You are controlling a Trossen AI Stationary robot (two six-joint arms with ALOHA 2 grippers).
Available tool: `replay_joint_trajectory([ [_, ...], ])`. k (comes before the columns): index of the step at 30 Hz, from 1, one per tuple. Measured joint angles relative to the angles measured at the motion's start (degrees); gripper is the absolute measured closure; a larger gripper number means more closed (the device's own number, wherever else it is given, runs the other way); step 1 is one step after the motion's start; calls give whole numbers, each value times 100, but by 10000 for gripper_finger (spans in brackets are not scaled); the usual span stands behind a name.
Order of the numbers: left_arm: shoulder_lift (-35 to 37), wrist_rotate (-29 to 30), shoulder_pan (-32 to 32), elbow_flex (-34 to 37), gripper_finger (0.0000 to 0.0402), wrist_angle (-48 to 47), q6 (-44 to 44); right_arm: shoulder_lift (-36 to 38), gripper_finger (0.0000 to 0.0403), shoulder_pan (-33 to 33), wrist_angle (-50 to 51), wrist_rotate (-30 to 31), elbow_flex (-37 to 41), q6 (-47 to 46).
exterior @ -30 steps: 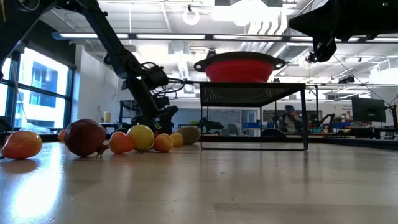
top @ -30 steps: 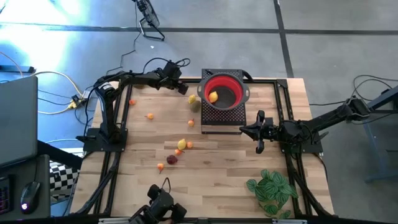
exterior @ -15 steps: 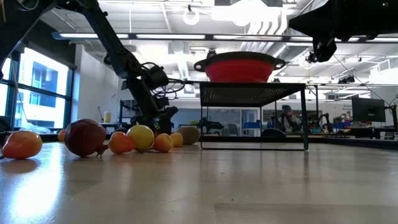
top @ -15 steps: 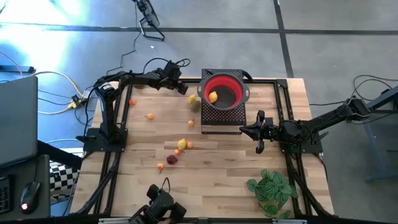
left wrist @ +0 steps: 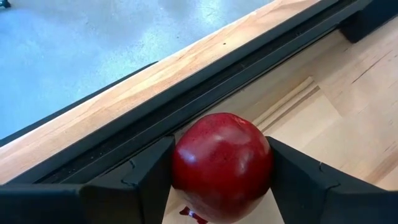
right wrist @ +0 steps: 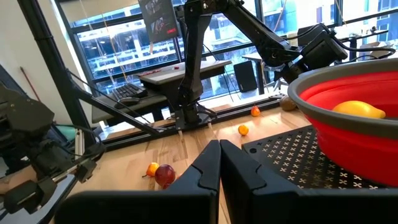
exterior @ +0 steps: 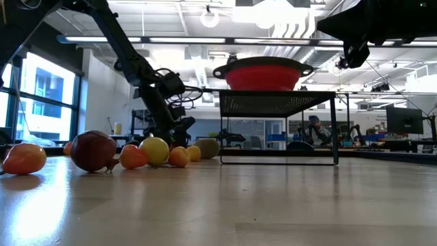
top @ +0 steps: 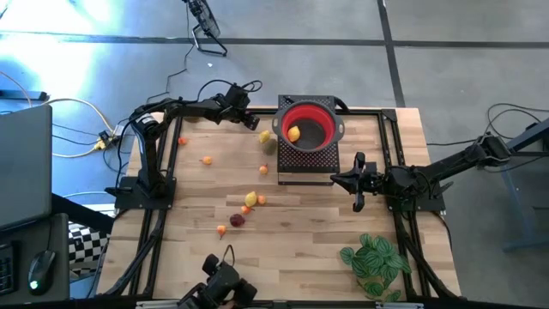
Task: Pick & Place Fruit
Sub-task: Put the top red pomegranate into the red strainer bowl on the shelf
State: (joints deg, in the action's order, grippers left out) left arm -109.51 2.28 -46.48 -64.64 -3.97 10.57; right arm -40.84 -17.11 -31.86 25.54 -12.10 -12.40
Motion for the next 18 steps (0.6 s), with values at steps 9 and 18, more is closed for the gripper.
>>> replay_joint_trajectory([
  [9,125,-27,0,-2,193,-5,-288,1,401,0,-2,0,0,-149],
  [18,900,-39,0,-4,195,-222,-486,1,401,1,-2,1,0,-141],
])
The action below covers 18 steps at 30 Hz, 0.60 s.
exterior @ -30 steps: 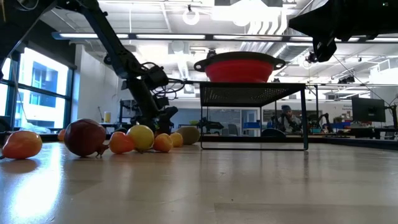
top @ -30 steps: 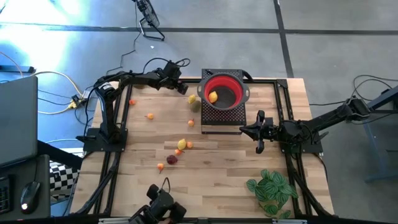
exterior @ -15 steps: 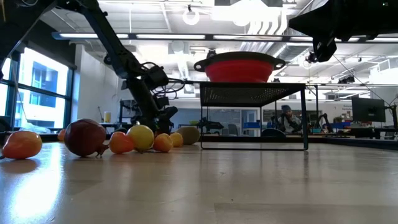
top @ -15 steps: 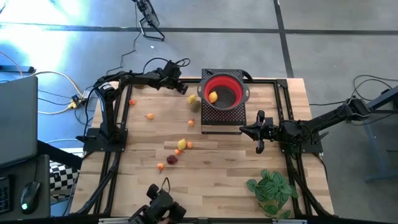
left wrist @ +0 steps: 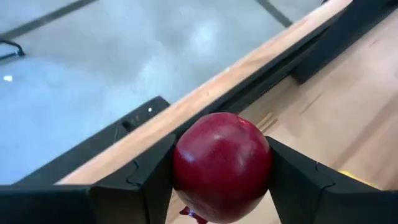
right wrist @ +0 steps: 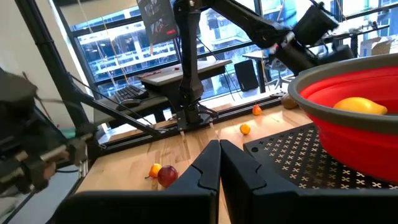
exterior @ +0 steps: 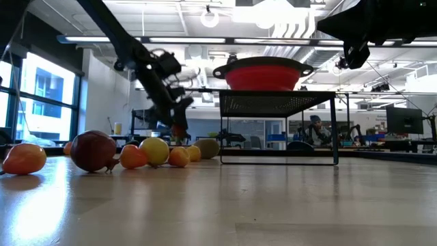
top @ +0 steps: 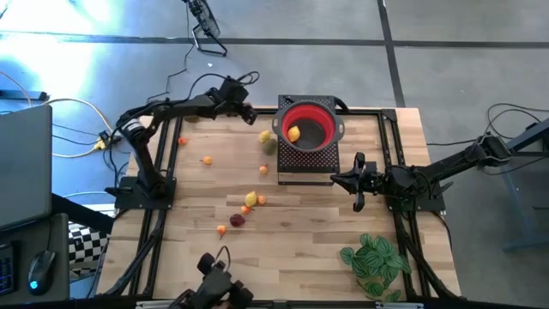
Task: Pick & Place Fruit
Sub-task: Put the top red pomegranate into the red strainer bowl on the shelf
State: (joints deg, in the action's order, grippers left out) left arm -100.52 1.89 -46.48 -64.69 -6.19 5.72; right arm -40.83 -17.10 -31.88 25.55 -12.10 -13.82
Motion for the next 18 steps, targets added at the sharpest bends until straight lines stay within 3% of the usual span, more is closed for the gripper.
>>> replay_joint_trajectory([
  [3,386,-58,0,0,196,-60,-133,1,401,-1,0,-1,0,8],
  [18,1947,-1444,89,0,196,201,-160,-1,401,-1,1,-1,0,13],
])
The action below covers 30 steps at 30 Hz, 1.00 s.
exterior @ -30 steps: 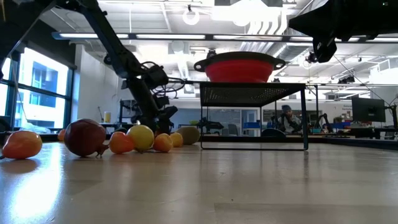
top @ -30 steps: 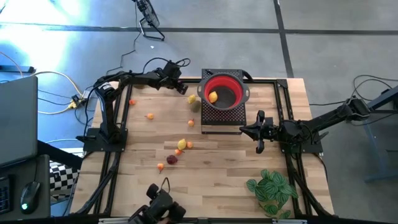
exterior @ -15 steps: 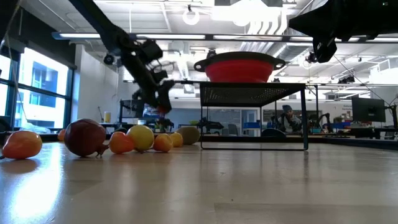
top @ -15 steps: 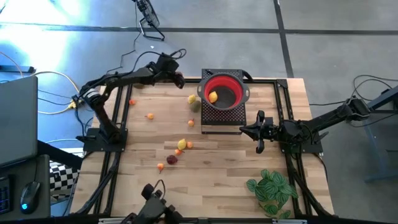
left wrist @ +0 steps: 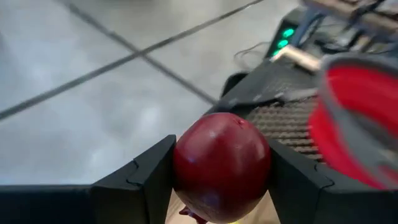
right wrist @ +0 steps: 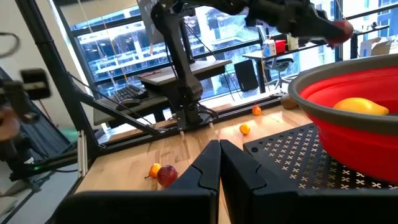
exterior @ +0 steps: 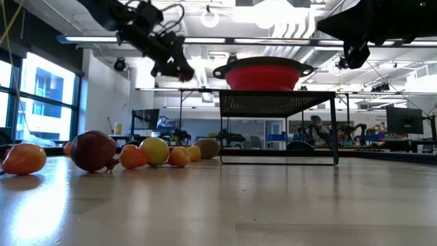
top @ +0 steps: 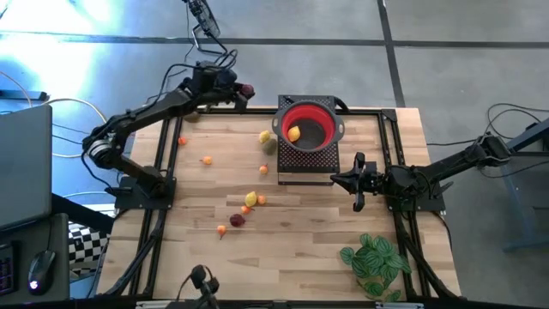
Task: Pick & Place Fruit
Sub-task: Put the top red pomegranate into the red strainer bowl on the shelf
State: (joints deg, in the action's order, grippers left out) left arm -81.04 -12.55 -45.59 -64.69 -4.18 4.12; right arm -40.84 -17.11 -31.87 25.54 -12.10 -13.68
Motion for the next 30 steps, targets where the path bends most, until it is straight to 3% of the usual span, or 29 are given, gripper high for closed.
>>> replay_joint_trajectory([
  [8,241,-652,706,3,197,835,-93,1,401,-2,1,-1,0,41],
  [21,246,-377,1973,4,197,1734,-567,0,401,-2,5,-22,0,41],
  [30,70,-274,2051,-671,197,1124,-727,1,401,-2,6,-22,0,27],
])
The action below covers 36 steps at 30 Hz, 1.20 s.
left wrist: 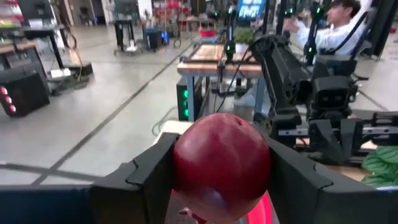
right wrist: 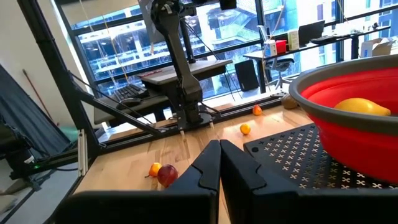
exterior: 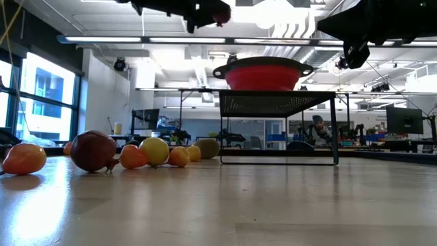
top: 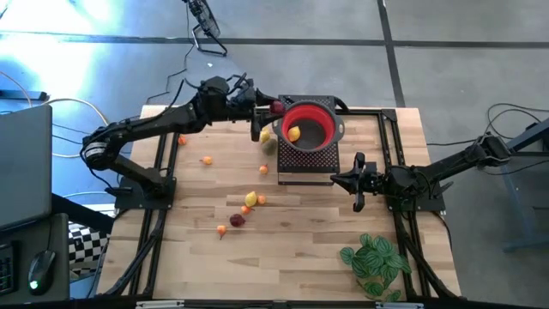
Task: Pick & Place Fruit
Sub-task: Put the top red pomegranate into the red strainer bowl on the shelf
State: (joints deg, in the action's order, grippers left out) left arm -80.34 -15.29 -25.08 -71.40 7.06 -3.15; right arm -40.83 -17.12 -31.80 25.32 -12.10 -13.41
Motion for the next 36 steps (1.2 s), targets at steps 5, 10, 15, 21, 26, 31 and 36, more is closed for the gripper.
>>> replay_joint_trajectory([
  [5,-623,-2,0,-799,197,-663,-138,1,401,1,16,1,0,-1],
  [10,-1340,-2,0,-1458,197,-978,-74,1,401,0,44,0,0,-5],
  [15,-1818,-83,39,-1888,197,-1114,41,-1,401,0,167,0,0,-28],
  [21,-2059,-61,190,-1908,197,-1124,40,-1,401,0,174,0,0,-28],
  [26,-2244,25,269,-1906,197,-1171,9,-1,401,0,174,0,0,-28],
  [31,-2424,212,264,-1904,197,-1279,14,0,401,0,174,0,0,-29],
  [36,-2561,365,264,-1902,197,-1424,43,-1,401,0,173,0,0,-30],
])
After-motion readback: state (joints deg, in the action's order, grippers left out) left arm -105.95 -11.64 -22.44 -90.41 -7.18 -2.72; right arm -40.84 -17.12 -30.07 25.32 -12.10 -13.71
